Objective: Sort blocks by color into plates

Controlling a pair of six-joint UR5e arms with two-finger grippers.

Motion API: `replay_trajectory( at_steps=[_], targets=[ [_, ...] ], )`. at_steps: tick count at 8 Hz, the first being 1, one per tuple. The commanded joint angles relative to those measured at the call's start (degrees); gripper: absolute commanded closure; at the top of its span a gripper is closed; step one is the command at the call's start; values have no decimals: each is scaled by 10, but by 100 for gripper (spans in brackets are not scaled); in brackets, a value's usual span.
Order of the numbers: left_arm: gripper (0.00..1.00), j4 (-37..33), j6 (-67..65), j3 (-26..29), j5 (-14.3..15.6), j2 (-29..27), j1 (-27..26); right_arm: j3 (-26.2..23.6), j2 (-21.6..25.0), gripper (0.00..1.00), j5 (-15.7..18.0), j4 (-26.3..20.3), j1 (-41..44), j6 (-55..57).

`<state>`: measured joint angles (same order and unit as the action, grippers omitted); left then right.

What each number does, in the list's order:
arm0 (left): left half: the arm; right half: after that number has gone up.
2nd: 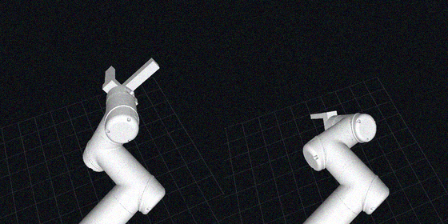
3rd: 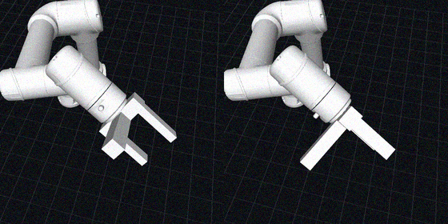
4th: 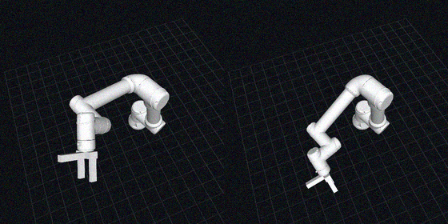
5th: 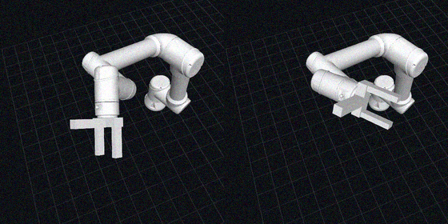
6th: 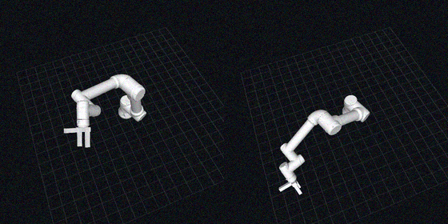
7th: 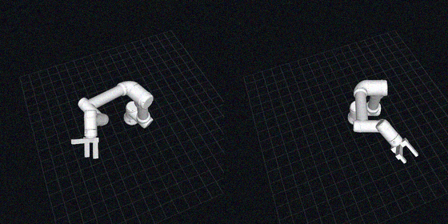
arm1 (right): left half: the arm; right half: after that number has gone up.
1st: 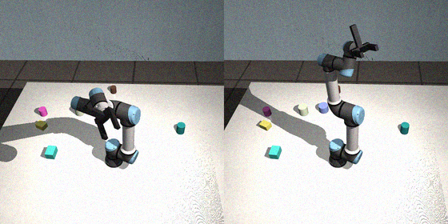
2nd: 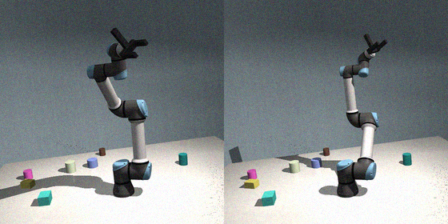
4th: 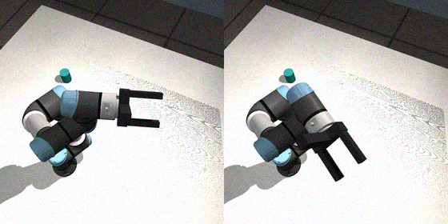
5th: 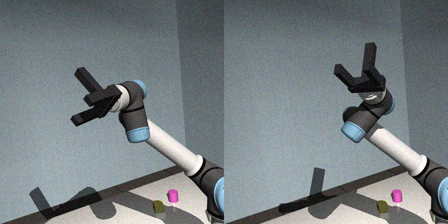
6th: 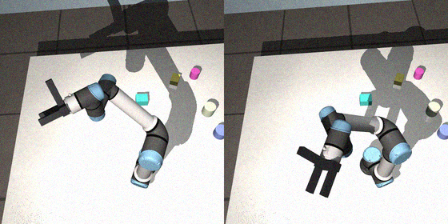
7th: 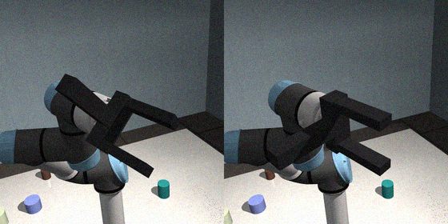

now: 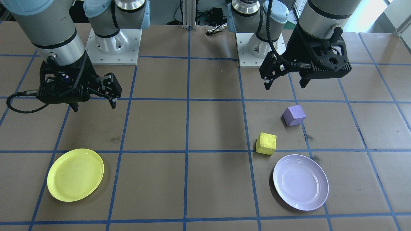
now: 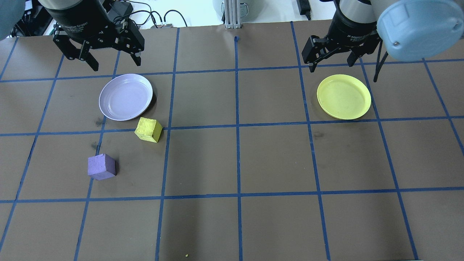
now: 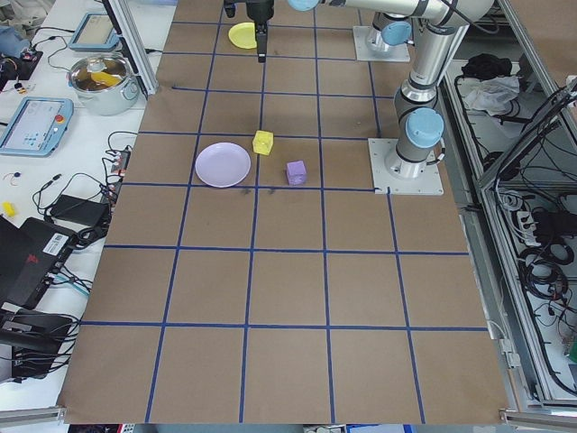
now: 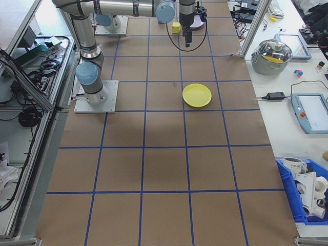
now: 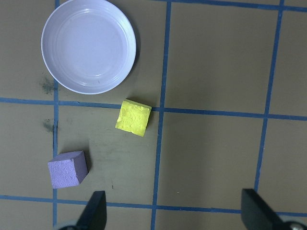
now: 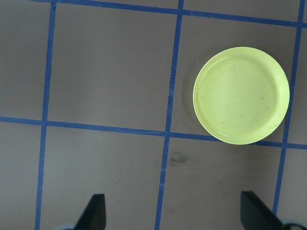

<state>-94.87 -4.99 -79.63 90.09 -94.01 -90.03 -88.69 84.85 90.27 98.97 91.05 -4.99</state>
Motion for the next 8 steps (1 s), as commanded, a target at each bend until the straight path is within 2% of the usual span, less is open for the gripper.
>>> replay_trajectory(
  at_steps=[1, 5, 6, 7, 8],
  targets=[
    [0, 2, 1, -2, 0, 1, -1, 0, 1, 0, 19, -4, 0, -1],
    [0, 11, 35, -6, 5, 9, 14, 0, 0, 0, 13, -4, 0, -1],
    [0, 8, 60, -12, 6, 8, 34, 0, 1, 0, 17, -4, 0, -1],
    [0, 2, 58, -37, 2, 8, 78, 0, 1, 0, 17, -4, 0, -1],
    [0, 4, 63, -89, -1, 20, 130, 0, 1, 0, 14, -3, 0, -1]
  ],
)
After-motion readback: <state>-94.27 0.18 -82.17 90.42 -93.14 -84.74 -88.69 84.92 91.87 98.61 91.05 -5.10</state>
